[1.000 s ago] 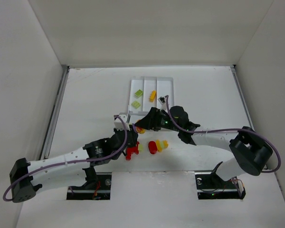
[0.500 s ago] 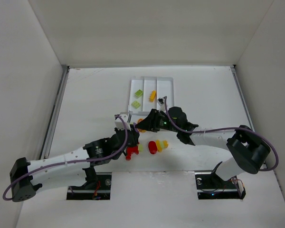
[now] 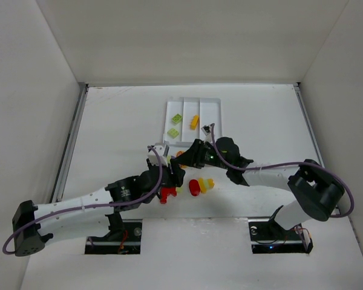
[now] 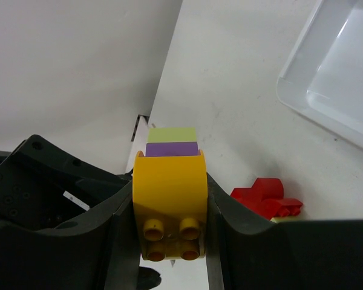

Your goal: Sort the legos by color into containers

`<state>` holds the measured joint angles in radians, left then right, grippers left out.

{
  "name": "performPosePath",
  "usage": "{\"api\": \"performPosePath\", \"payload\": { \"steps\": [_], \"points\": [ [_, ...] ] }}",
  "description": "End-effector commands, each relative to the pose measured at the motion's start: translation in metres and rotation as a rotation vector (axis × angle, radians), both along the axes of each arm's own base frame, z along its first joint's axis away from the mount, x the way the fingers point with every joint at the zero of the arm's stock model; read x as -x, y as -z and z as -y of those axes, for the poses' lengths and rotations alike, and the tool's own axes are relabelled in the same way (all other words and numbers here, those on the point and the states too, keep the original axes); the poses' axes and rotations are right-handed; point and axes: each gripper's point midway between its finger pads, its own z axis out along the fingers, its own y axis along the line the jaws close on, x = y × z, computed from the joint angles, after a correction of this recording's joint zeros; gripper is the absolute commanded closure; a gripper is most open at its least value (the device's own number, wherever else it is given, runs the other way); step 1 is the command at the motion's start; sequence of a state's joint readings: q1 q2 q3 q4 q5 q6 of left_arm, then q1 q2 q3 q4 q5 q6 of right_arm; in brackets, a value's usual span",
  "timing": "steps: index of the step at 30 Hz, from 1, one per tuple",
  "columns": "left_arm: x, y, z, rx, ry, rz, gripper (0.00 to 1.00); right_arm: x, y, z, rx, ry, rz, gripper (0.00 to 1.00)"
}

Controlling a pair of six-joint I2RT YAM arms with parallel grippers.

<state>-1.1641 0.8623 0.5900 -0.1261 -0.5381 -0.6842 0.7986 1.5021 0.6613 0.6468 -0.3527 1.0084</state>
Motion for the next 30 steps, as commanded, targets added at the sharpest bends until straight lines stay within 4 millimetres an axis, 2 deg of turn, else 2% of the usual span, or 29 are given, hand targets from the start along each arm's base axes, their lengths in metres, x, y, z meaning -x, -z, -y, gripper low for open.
{"api": "performPosePath", "payload": {
  "steps": [1,10,13,16,19,22,24,30],
  "points": [
    [-0.003,-0.039,0.008,0.098,0.014,0.061,0.43,-0.011,-0.014,0.004,-0.052,0.029,0.050,0.63],
    [-0.009,-0.067,-0.005,0.242,-0.022,0.096,0.41,-0.028,-0.017,0.030,-0.062,0.079,0.053,0.63],
    [-0.020,-0.073,-0.008,0.335,-0.067,0.083,0.41,-0.029,-0.023,0.038,-0.083,0.074,0.051,0.63],
    [-0.038,-0.078,-0.009,0.447,-0.114,0.059,0.41,-0.027,-0.038,0.049,-0.133,0.055,0.048,0.63],
    [-0.058,-0.085,-0.003,0.586,-0.110,0.018,0.41,-0.020,-0.060,0.060,-0.204,0.021,0.053,0.63],
    [-0.076,-0.091,0.013,0.738,-0.052,-0.043,0.42,-0.015,-0.073,0.068,-0.242,-0.015,0.050,0.63],
    [-0.083,-0.094,0.022,0.797,-0.016,-0.063,0.43,-0.017,-0.075,0.074,-0.250,-0.013,0.045,0.63],
    [-0.086,-0.094,0.041,0.841,0.045,-0.069,0.42,-0.018,-0.072,0.079,-0.282,-0.024,0.018,0.63]
  ]
}}
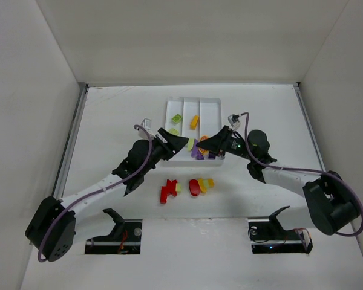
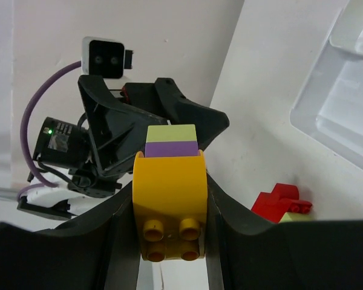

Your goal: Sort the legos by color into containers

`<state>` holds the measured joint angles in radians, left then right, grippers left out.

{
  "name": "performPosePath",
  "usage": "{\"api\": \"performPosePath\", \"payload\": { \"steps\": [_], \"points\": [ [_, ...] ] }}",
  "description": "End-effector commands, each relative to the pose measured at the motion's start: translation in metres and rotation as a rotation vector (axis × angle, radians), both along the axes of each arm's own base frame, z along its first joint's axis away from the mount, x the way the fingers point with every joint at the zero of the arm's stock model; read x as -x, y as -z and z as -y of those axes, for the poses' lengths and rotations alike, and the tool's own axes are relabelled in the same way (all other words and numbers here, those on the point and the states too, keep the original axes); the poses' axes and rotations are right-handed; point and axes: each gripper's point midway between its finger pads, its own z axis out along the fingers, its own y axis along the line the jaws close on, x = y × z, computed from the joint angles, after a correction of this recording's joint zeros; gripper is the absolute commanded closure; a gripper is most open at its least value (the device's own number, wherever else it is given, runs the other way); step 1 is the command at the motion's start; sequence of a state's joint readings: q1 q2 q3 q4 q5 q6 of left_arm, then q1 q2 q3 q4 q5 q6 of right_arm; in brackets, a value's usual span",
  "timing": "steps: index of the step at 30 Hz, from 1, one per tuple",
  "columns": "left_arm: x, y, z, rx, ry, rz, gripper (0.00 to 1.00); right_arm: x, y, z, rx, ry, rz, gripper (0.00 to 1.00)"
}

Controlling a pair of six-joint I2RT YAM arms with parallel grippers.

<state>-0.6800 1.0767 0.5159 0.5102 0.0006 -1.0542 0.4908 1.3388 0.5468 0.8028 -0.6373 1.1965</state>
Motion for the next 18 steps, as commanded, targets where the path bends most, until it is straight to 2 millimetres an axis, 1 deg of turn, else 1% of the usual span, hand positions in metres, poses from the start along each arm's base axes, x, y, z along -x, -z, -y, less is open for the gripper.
{"api": "performPosePath", "payload": {
  "steps": [1,3,7,11,13,18],
  "points": [
    [0.008,-0.055,0.018,0.185,0.089,0.129,0.42,0.008,-0.014,0.000,-0.064,-0.056,0.045,0.63],
    [0.009,-0.059,0.020,0.198,0.099,0.144,0.42,0.006,-0.010,0.002,-0.068,-0.052,0.033,0.63],
    [0.011,-0.057,0.020,0.204,0.105,0.145,0.42,0.003,-0.008,0.005,-0.085,-0.049,0.021,0.63],
    [0.009,-0.054,0.011,0.209,0.079,0.146,0.42,0.000,-0.006,0.008,-0.098,-0.045,0.015,0.63],
    [0.009,-0.054,0.010,0.210,0.080,0.151,0.42,-0.002,-0.004,0.008,-0.101,-0.044,0.008,0.63],
    [0.010,-0.039,0.005,0.175,0.068,0.135,0.43,-0.006,0.010,0.006,-0.078,-0.029,-0.015,0.64]
  ]
}}
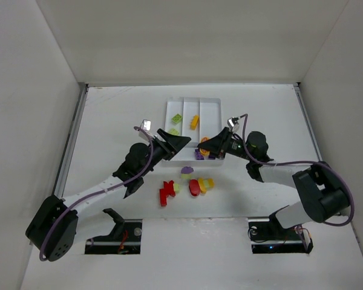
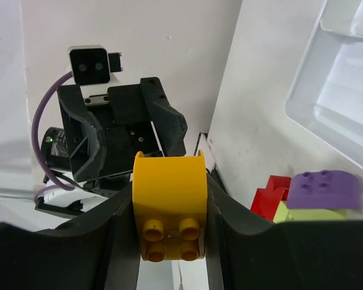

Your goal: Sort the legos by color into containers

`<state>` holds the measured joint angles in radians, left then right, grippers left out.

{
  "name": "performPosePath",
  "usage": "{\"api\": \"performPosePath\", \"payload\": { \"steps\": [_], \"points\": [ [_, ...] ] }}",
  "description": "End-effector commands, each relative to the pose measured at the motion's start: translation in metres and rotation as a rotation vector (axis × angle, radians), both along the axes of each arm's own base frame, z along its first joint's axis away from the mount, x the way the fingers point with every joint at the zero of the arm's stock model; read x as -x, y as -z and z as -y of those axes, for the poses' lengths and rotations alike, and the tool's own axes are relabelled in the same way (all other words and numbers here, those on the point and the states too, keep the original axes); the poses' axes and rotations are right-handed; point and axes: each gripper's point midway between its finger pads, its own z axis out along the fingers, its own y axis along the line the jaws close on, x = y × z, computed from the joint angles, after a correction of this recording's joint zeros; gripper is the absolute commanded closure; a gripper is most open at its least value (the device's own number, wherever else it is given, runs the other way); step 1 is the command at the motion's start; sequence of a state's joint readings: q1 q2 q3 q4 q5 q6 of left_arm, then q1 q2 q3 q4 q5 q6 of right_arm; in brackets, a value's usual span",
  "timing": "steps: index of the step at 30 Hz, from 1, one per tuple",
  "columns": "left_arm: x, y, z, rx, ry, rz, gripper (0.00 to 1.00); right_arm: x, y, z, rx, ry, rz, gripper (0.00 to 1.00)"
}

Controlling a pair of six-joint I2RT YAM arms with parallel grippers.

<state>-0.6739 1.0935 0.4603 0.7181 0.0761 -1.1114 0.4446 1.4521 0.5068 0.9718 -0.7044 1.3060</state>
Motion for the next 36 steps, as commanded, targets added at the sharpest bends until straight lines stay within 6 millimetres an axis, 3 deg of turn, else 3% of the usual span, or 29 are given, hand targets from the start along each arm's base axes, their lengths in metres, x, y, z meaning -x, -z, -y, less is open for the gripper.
{"api": "performPosePath", "payload": {
  "steps": [1,5,11,14,17,20,23,26,29,32,36],
  "points": [
    [0.003,-0.012,-0.008,0.018,-0.003,0.065,0.45,-0.002,-0.003,0.000,-0.018,0.001,0.057,0.64],
    [0.004,0.025,-0.017,-0.130,-0.039,0.015,0.47,-0.006,0.009,-0.004,0.015,0.023,0.041,0.64],
    [0.015,0.021,-0.013,-0.221,-0.040,0.093,0.48,-0.016,0.026,-0.011,0.116,0.068,0.034,0.64],
    [0.016,0.030,-0.020,-0.256,-0.056,0.076,0.49,-0.024,0.029,-0.016,0.183,0.102,0.054,0.63],
    [0.016,0.047,-0.033,-0.315,-0.096,0.047,0.49,-0.050,0.038,-0.011,0.298,0.195,0.066,0.63],
    [0.017,0.060,-0.041,-0.376,-0.121,0.034,0.49,-0.092,0.048,-0.007,0.447,0.302,0.077,0.62],
    [0.020,0.067,-0.039,-0.419,-0.107,0.033,0.49,-0.134,0.070,-0.006,0.620,0.360,0.066,0.61],
    [0.025,0.073,-0.037,-0.457,-0.086,0.039,0.49,-0.163,0.088,-0.008,0.723,0.385,0.048,0.59],
    [0.031,0.085,-0.035,-0.504,-0.064,0.040,0.49,-0.180,0.097,-0.011,0.764,0.386,0.036,0.55],
    [0.034,0.096,-0.033,-0.538,-0.058,0.035,0.49,-0.195,0.090,-0.013,0.769,0.399,0.042,0.45],
    [0.036,0.104,-0.030,-0.560,-0.049,0.029,0.49,-0.195,0.076,-0.014,0.782,0.399,0.070,0.30]
  ]
}}
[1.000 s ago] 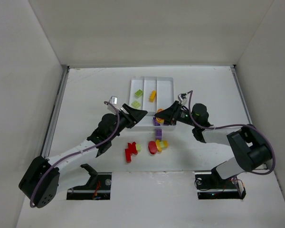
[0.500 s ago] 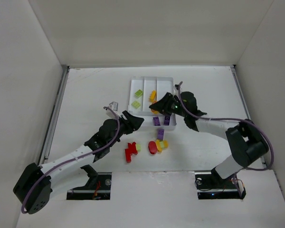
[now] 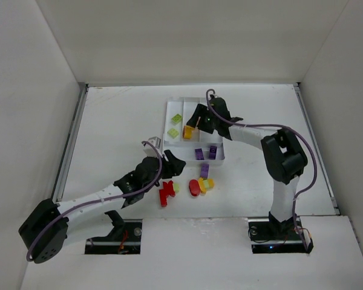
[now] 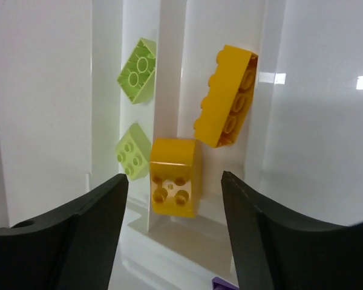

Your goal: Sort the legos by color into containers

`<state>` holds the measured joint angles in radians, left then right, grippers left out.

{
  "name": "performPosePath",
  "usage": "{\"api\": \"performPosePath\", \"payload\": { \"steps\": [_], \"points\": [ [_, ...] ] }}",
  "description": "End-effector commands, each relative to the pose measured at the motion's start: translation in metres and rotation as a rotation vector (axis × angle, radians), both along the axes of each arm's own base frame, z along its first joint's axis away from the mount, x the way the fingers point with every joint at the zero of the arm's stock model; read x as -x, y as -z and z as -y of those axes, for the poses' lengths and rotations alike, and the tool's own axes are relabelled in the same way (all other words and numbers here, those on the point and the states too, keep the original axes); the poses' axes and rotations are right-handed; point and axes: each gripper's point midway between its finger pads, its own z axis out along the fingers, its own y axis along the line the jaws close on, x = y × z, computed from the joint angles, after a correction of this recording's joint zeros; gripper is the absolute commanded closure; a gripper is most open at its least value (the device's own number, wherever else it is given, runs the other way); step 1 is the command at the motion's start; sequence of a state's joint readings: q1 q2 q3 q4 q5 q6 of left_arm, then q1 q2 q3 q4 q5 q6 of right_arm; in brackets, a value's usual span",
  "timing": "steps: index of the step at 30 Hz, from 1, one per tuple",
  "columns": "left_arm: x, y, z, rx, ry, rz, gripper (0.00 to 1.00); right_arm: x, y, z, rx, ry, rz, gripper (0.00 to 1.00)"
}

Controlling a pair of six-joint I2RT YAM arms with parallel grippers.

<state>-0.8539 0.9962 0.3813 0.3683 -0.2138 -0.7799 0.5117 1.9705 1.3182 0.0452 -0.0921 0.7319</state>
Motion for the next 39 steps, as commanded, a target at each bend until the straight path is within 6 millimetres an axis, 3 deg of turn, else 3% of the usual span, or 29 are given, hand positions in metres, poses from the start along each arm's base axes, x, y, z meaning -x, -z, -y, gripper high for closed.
{"api": "performPosePath", "payload": {
  "steps": [1,4,6,10,12,14,16,18,23,31,39],
  "points": [
    [-0.002,0.005,-0.001,-0.035,-0.005,0.025,0.49,-0.009,-0.043,0.006,0.018,0.013,0.096,0.28],
    [-0.004,0.005,0.001,-0.041,-0.001,0.029,0.49,0.011,-0.057,0.027,0.024,0.057,0.139,0.28],
    [-0.005,0.004,0.003,-0.047,0.003,0.032,0.49,0.038,-0.062,0.038,0.037,0.064,0.176,0.32],
    [-0.006,0.007,0.008,-0.064,0.016,0.029,0.49,0.106,-0.039,0.067,0.093,0.069,0.165,0.56],
    [-0.007,0.007,0.010,-0.070,0.023,0.028,0.49,0.135,-0.026,0.077,0.117,0.067,0.145,0.58],
    [-0.009,0.005,0.011,-0.072,0.021,0.031,0.49,0.163,-0.020,0.080,0.146,0.046,0.143,0.48],
    [-0.011,0.004,0.011,-0.069,0.011,0.032,0.49,0.181,-0.018,0.077,0.171,0.013,0.133,0.29],
    [-0.013,0.003,0.009,-0.065,0.001,0.030,0.49,0.195,-0.015,0.068,0.192,-0.032,0.122,0.20],
    [-0.011,0.001,0.011,-0.054,0.005,0.032,0.49,0.199,-0.002,0.046,0.233,-0.069,0.097,0.19],
    [-0.010,0.000,-0.002,-0.051,-0.031,0.037,0.49,0.193,0.016,0.032,0.297,-0.076,0.070,0.32],
    [-0.010,0.002,-0.002,-0.052,-0.028,0.031,0.49,0.182,0.024,0.038,0.344,-0.022,0.081,0.64]
  ]
}}
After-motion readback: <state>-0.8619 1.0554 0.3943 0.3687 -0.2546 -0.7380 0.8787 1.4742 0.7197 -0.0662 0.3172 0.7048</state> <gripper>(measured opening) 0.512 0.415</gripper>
